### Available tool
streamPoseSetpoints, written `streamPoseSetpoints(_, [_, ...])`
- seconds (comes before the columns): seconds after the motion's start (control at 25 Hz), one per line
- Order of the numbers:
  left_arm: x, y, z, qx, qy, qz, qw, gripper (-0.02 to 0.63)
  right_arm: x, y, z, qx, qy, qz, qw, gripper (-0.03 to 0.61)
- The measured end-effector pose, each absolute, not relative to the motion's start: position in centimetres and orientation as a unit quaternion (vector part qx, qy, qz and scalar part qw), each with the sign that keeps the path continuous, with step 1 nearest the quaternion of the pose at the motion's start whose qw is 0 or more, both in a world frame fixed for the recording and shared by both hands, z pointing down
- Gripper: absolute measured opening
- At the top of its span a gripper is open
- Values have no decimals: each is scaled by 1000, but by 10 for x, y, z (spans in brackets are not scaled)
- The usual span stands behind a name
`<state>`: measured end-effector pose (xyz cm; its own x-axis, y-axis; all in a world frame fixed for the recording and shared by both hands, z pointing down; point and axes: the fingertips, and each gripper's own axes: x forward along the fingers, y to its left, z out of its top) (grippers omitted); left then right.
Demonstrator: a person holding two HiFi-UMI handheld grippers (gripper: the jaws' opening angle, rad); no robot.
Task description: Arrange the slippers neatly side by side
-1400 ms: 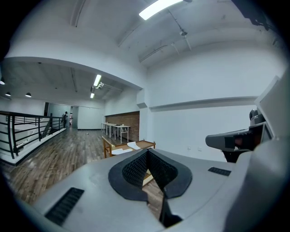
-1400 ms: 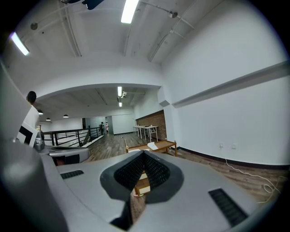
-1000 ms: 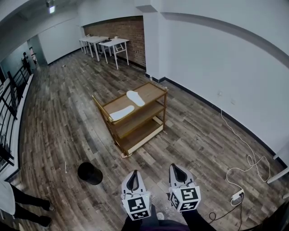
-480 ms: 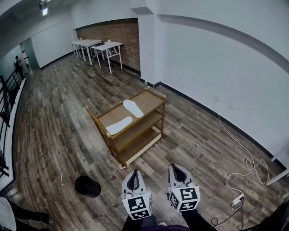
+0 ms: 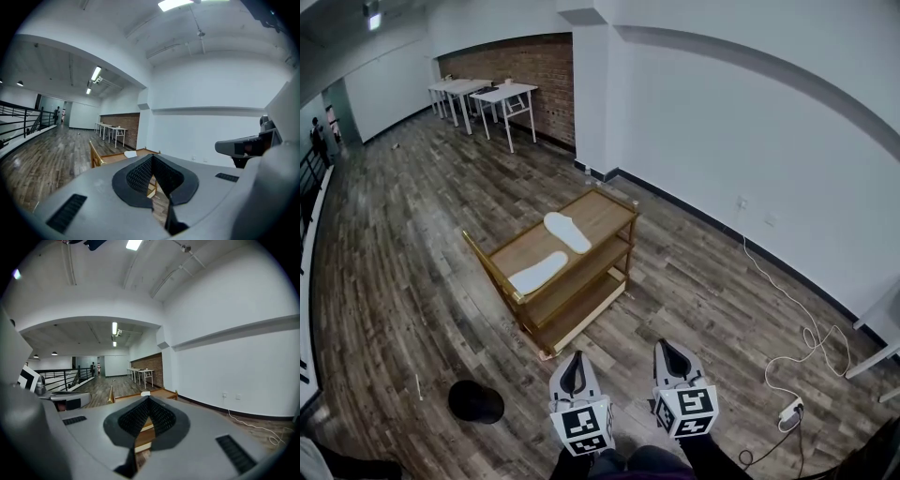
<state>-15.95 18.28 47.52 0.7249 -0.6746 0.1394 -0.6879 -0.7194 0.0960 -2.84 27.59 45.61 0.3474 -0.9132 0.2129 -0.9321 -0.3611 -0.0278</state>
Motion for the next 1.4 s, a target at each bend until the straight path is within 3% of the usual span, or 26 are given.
streamPoseSetpoints(0.68, [-110, 129, 486, 919, -383, 72, 67, 0, 34, 224, 470, 817, -563, 117, 48, -2])
streamPoseSetpoints(1.4, [20, 90, 469, 918, -386, 73, 48, 0, 154, 178, 457, 807, -578, 114, 32, -2])
